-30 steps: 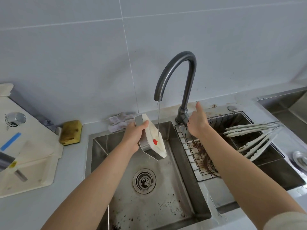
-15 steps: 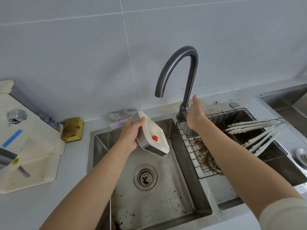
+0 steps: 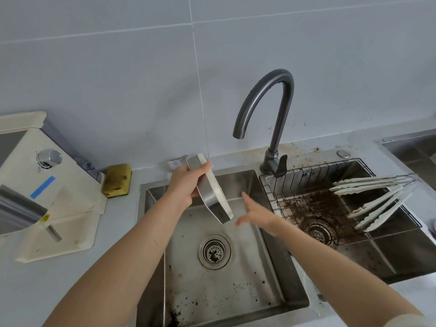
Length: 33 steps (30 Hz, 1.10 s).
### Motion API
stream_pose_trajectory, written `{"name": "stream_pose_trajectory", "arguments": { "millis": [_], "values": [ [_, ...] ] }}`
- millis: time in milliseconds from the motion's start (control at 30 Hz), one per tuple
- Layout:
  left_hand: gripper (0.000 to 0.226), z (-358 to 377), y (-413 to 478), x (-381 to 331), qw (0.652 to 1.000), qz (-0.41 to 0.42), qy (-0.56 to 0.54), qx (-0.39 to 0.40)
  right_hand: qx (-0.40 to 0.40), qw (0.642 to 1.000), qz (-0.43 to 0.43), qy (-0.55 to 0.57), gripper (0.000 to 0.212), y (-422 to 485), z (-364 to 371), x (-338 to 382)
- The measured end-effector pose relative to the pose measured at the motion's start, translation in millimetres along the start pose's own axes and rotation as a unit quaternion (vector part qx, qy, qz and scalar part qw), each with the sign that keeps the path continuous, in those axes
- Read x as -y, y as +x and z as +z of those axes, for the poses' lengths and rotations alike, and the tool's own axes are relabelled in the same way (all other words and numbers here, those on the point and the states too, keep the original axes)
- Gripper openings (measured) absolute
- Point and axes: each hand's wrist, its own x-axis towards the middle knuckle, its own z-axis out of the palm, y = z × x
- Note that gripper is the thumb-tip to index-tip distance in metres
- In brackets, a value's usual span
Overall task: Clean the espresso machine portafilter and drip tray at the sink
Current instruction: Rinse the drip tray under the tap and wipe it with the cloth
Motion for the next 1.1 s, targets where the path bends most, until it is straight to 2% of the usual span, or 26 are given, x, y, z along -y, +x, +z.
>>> {"name": "stream_pose_trajectory", "arguments": {
  "millis": [67,133,300,500,633,700,800,900,1100],
  "values": [
    [0.009,0,-2,-5,1.000,0.001,0.003,-0.004,0.020,0.999,-0.016,-0.028,0.104,1,21,-1],
    [0.012,1,-5,-9,1.000,0.001,0.001,-0.017,0.000,0.999,-0.045,-0.017,0.097,1,38,3],
    [0.021,7,-7,-13,0.997,-0.001,0.026,-0.075,-0.098,0.991,-0.085,-0.036,0.051,8,70,16],
    [0.030,12,-13,-11,0.990,0.035,0.091,-0.104,-0.131,0.986,-0.105,-0.020,0.034,9,90,24],
    [0.026,7,-15,-9,0.987,0.040,0.119,-0.102,-0.102,0.989,-0.107,-0.006,0.032,7,88,24],
    [0.016,1,-16,-5,0.990,0.024,0.104,-0.096,-0.083,0.991,-0.106,-0.016,0.033,7,87,24],
    [0.016,-10,-19,-1,0.992,0.005,0.078,-0.098,-0.070,0.991,-0.106,-0.041,0.031,8,87,24],
    [0.012,-23,-18,4,0.994,-0.009,0.033,-0.106,-0.083,0.984,-0.110,-0.113,0.027,11,87,28],
    [0.015,-54,-10,22,0.987,-0.057,-0.100,-0.113,-0.142,0.944,-0.085,-0.284,0.040,18,93,39]
  ]
}}
